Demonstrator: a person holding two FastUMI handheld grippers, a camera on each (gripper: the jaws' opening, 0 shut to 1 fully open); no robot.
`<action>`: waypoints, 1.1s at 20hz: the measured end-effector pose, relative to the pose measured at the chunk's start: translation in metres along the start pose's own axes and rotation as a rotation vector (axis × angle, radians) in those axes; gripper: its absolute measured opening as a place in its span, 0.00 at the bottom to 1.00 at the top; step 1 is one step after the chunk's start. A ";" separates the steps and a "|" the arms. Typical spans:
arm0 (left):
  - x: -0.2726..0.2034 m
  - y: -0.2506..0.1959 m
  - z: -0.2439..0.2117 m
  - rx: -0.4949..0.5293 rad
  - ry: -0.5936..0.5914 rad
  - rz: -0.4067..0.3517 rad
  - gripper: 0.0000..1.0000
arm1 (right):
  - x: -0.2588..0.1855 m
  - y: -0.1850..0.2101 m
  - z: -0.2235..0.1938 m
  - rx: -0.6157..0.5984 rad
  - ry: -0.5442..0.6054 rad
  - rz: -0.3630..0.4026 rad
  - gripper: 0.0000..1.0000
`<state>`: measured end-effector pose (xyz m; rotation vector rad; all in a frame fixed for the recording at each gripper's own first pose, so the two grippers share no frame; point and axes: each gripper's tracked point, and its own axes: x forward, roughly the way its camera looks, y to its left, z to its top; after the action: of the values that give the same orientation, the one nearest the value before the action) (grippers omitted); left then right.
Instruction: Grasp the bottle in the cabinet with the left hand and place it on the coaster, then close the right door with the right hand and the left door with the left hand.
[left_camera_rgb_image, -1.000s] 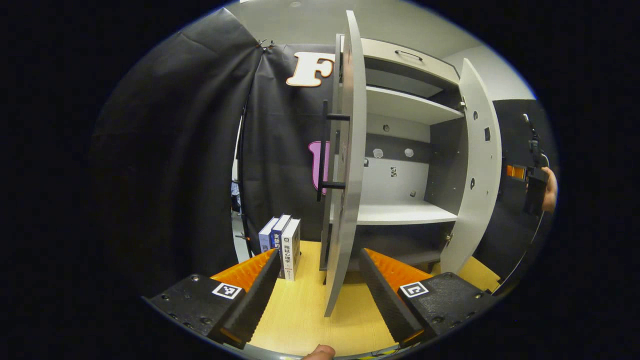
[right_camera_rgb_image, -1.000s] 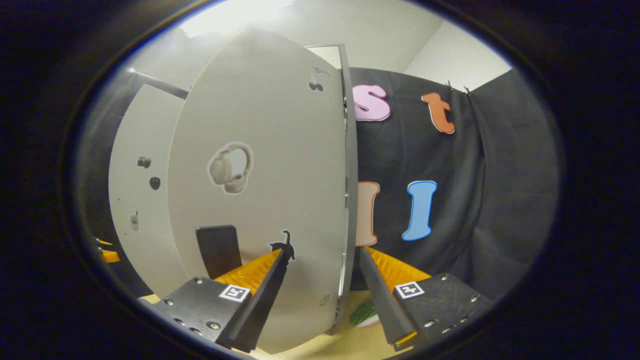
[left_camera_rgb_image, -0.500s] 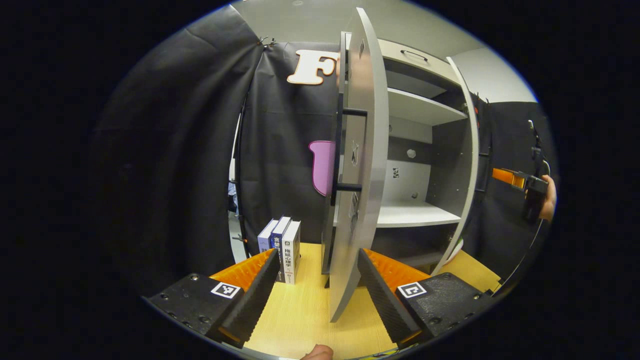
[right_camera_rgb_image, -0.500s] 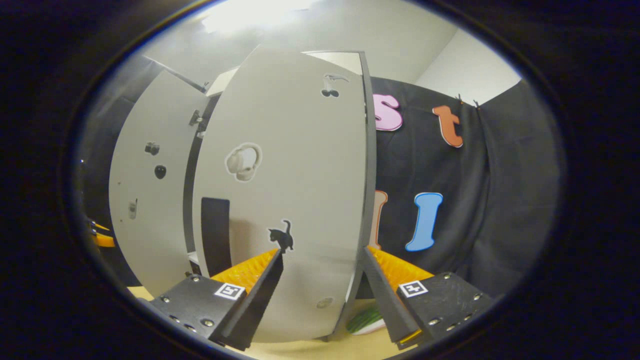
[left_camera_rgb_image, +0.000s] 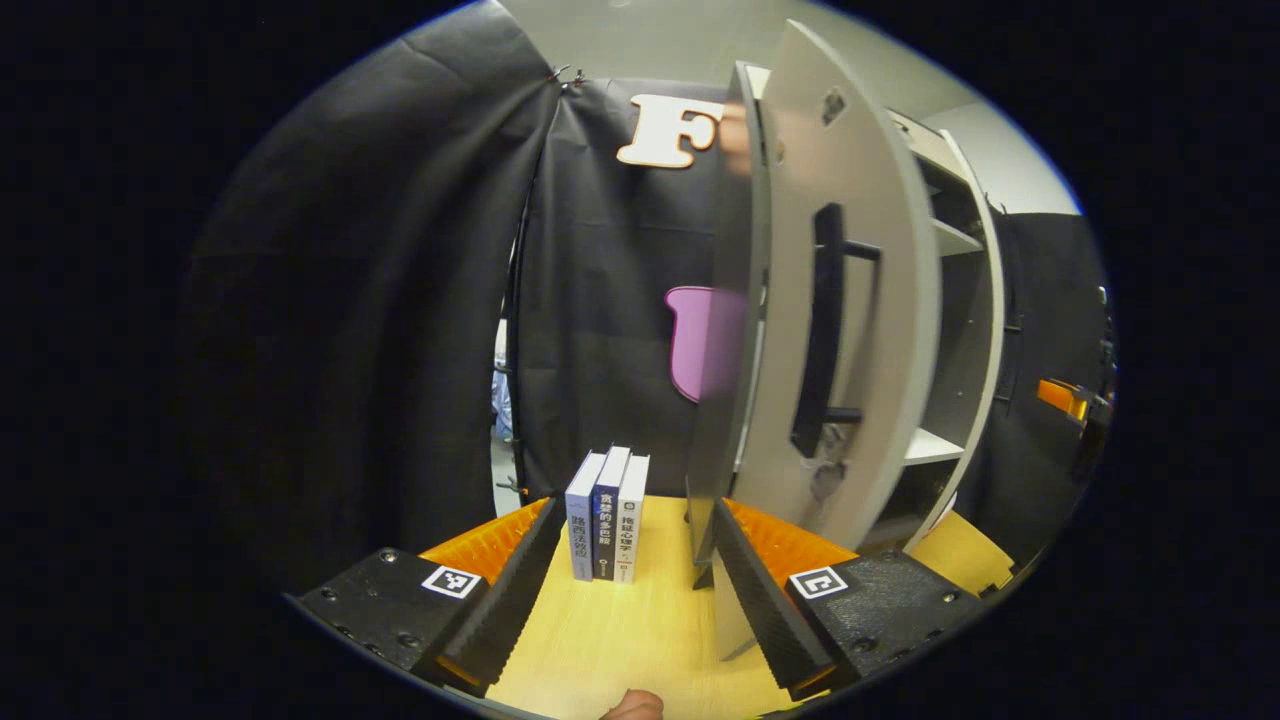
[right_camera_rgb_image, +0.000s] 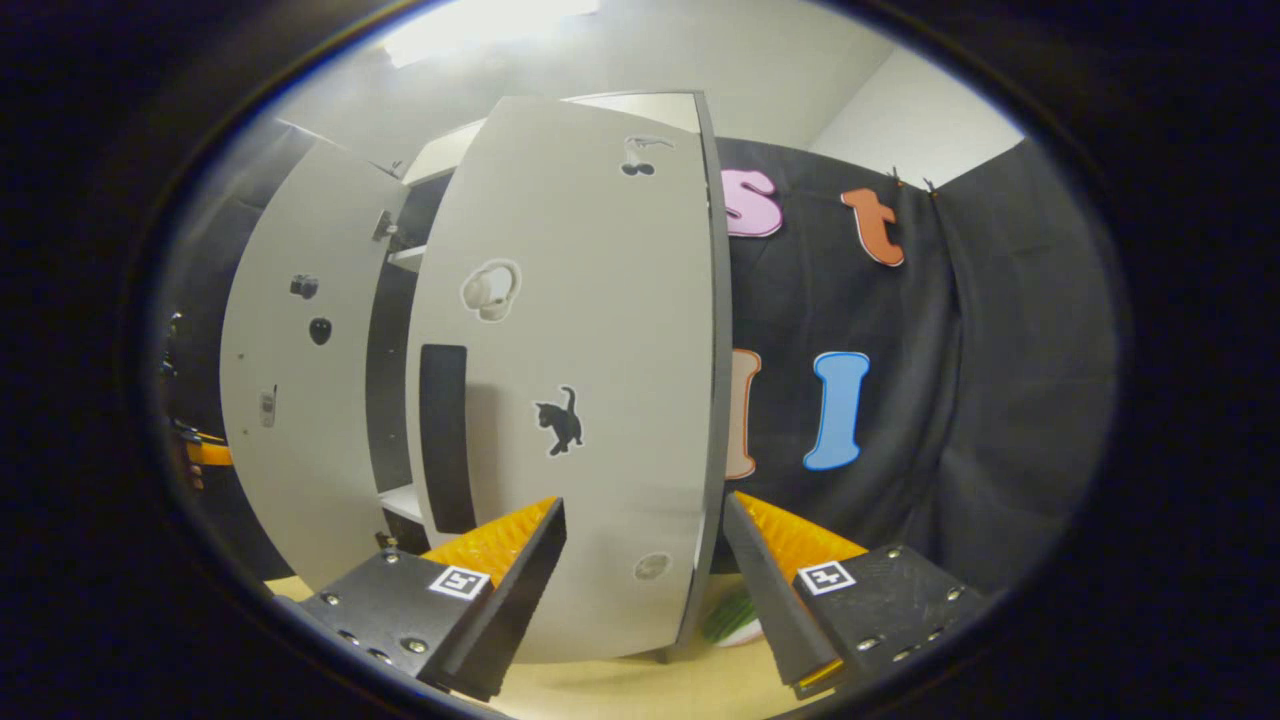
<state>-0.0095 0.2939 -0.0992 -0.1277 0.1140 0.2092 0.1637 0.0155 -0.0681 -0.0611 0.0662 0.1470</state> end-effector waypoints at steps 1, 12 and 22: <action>0.006 0.005 0.006 -0.015 0.003 0.001 0.96 | -0.001 0.000 0.003 0.010 -0.004 -0.009 0.96; 0.025 -0.046 0.108 -0.004 -0.107 -0.185 0.95 | -0.110 0.022 0.031 0.059 -0.025 0.024 0.96; 0.009 -0.076 0.119 0.036 -0.116 -0.103 0.90 | -0.231 -0.002 0.038 0.093 -0.031 -0.017 0.96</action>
<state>0.0275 0.2383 0.0255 -0.0849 -0.0042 0.1109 -0.0618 -0.0171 -0.0137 0.0334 0.0411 0.1277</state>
